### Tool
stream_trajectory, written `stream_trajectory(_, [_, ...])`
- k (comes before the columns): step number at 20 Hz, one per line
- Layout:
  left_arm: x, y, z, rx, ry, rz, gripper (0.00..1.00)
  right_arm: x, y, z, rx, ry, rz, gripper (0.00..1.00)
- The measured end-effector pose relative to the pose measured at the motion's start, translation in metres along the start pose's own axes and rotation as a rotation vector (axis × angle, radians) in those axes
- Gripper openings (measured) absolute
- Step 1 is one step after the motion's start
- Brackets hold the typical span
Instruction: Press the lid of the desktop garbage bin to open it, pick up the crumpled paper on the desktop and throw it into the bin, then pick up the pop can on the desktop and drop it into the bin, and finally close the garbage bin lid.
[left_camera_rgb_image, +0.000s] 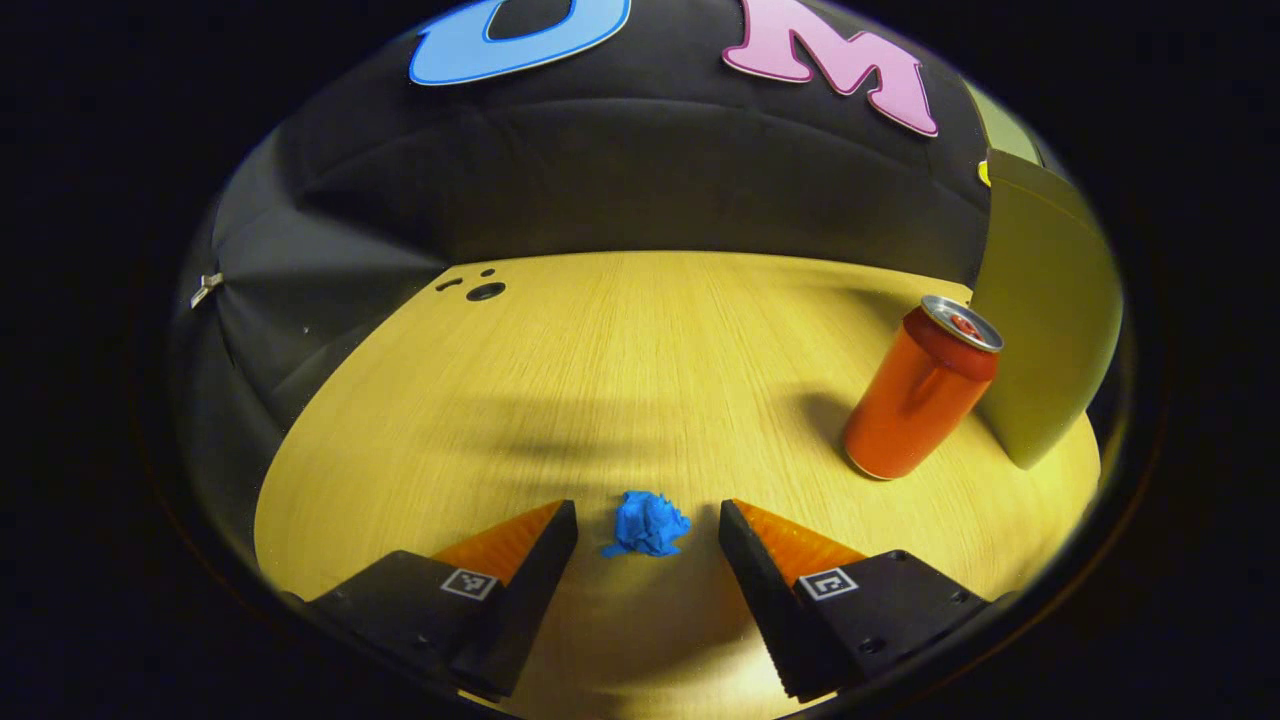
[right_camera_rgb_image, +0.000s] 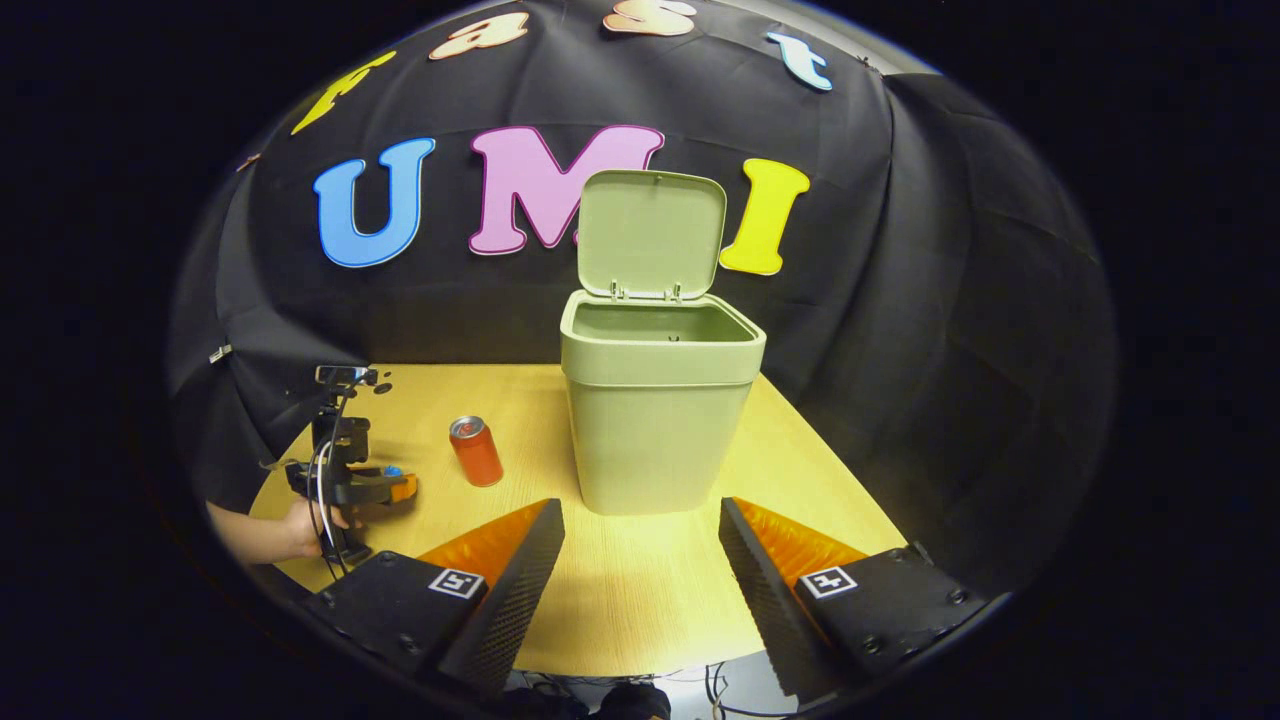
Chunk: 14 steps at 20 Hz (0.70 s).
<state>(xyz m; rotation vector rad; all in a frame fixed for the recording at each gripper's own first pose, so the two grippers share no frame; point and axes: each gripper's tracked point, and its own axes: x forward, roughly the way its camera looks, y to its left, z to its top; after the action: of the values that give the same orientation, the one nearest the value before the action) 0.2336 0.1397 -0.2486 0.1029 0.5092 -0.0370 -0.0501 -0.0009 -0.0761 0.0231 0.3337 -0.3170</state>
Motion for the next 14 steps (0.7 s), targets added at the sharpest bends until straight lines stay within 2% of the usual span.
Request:
stream_trajectory(2, [0.001, -0.002, -0.002, 0.004, 0.008, -0.003, 0.88, 0.001, -0.001, -0.001, 0.003, 0.004, -0.003, 0.98])
stream_trajectory(6, [0.002, -0.004, -0.003, 0.017, 0.004, -0.017, 0.82, 0.002, 0.001, -0.009, 0.008, 0.023, 0.001, 0.99])
stream_trajectory(8, [0.003, -0.007, -0.003, 0.041, -0.009, -0.037, 0.73, 0.003, 0.003, -0.013, -0.002, 0.032, 0.008, 0.98])
stream_trajectory(10, [0.002, -0.007, -0.002, 0.050, -0.026, -0.036, 0.58, 0.004, 0.007, -0.016, -0.022, 0.037, 0.011, 0.98])
stream_trajectory(12, [0.001, -0.007, -0.003, 0.054, -0.031, -0.039, 0.36, 0.003, 0.007, -0.017, -0.022, 0.042, 0.016, 0.99])
stream_trajectory(13, [0.002, -0.009, -0.003, 0.054, -0.030, -0.039, 0.42, 0.003, 0.008, -0.019, -0.020, 0.045, 0.018, 0.98])
stream_trajectory(14, [0.001, -0.010, -0.003, 0.058, -0.030, -0.040, 0.36, 0.004, 0.008, -0.019, -0.021, 0.048, 0.020, 0.99])
